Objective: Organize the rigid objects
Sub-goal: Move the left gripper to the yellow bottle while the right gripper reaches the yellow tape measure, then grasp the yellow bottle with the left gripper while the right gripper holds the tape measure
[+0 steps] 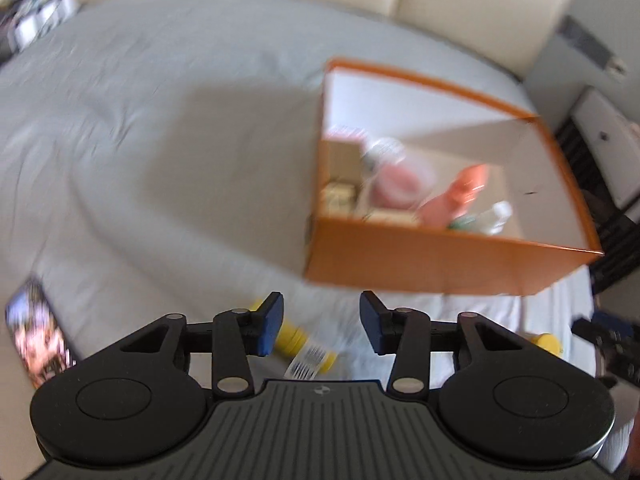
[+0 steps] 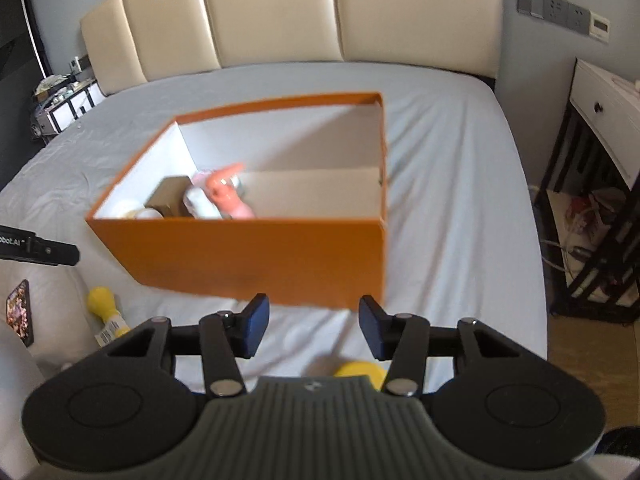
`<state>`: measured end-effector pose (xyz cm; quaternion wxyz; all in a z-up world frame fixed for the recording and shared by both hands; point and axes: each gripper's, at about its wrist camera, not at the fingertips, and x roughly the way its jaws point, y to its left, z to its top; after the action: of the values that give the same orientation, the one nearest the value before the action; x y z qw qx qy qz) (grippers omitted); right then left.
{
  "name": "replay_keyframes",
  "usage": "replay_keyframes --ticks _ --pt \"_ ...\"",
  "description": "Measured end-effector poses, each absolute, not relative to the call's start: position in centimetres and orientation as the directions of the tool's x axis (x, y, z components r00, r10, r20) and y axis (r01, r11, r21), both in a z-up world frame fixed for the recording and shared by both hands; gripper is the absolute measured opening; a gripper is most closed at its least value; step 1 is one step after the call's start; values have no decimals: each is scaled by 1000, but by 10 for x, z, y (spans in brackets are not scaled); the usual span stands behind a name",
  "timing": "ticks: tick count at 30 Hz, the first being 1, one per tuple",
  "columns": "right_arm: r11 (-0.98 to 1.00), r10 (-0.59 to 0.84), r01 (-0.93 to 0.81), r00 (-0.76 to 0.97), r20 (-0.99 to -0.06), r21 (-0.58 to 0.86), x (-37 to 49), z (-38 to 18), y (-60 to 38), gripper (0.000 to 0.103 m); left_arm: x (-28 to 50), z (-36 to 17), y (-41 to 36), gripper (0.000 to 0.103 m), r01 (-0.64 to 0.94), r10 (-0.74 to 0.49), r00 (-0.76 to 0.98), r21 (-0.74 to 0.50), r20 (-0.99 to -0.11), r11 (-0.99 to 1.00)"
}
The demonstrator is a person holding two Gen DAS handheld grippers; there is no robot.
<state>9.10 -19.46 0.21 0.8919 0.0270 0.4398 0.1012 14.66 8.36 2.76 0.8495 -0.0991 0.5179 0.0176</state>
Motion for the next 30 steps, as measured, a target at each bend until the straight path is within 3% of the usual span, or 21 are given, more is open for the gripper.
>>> replay_keyframes --ticks 2,5,8,11,13,17,28,30 --pt "986 167 -99 556 -814 135 86 -17 -207 50 149 12 96 56 -228 -82 423 -194 -902 954" --pt "986 136 14 510 -849 166 83 -38 -227 51 150 -3 94 58 -281 -33 390 -153 -920 947" --pt "962 182 94 480 -858 256 91 -47 -240 61 151 -14 87 60 -299 -11 374 -131 -927 945" --pt "955 191 130 416 -889 266 101 -60 -240 61 150 -22 86 62 -345 11 361 -122 -933 931" --pt "952 202 139 380 -903 271 106 -67 -240 61 150 -23 90 71 -381 31 367 -119 -930 917" --pt "950 197 171 320 -927 261 115 -77 -239 65 153 -31 93 71 -442 49 359 -124 -932 888" --pt "989 141 4 284 -948 149 125 -83 -207 69 166 -59 79 67 -430 15 253 -99 -967 897" --pt "994 113 -22 289 -951 111 125 -84 -201 63 167 -61 79 65 -427 17 251 -95 -968 899"
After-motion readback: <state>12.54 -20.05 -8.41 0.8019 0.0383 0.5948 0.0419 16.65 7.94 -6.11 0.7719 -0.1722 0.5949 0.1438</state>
